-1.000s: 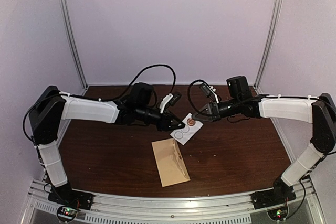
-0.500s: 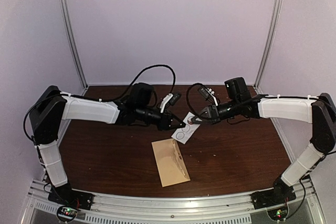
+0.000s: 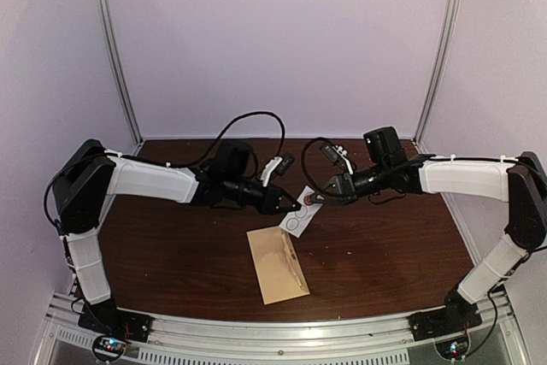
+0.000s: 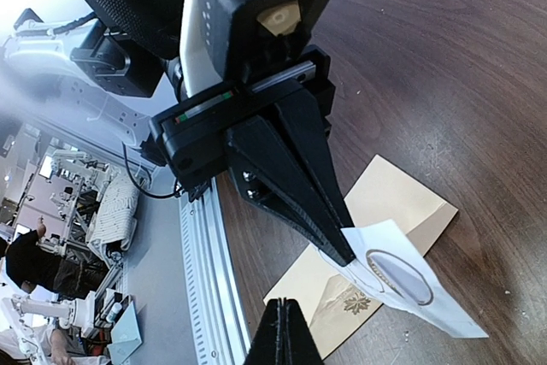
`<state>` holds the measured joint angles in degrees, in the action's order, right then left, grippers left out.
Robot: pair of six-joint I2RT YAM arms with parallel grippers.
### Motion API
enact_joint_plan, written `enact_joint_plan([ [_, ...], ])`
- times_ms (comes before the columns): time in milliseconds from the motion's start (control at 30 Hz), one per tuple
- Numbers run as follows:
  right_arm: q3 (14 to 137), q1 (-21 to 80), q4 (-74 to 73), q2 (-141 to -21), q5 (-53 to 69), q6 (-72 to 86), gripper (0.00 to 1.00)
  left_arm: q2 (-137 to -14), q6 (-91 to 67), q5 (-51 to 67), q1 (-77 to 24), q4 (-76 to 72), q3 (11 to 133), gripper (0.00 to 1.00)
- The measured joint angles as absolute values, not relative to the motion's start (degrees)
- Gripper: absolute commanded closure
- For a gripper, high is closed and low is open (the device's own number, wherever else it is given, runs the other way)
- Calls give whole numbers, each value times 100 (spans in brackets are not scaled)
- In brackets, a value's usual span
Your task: Place the letter into the envelope and seal it
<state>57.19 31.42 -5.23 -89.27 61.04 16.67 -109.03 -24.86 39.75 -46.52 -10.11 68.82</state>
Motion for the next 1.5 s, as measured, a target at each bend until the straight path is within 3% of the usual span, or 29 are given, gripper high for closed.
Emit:
enact_joint_plan([
  [133,5719,3155,-607,-8851,5769,1570,78,-10923,-2565,3977,-4654,-956,6888,100],
  [200,5719,3170,-703,-8713,5437,1406,72,-10923,-2613,3990,-4654,-921,6906,100],
  [500,5793,3507,-1122,-8254,4195,563,62,-10921,-2794,4206,-4652,-799,6914,100],
  [1300,5988,3688,-1549,-8685,3706,-21,67,-10860,-2956,4508,-4654,-589,6914,100],
  [1500,6036,3691,-1623,-8807,3701,-106,77,-10851,-2963,4523,-4654,-587,6914,100],
])
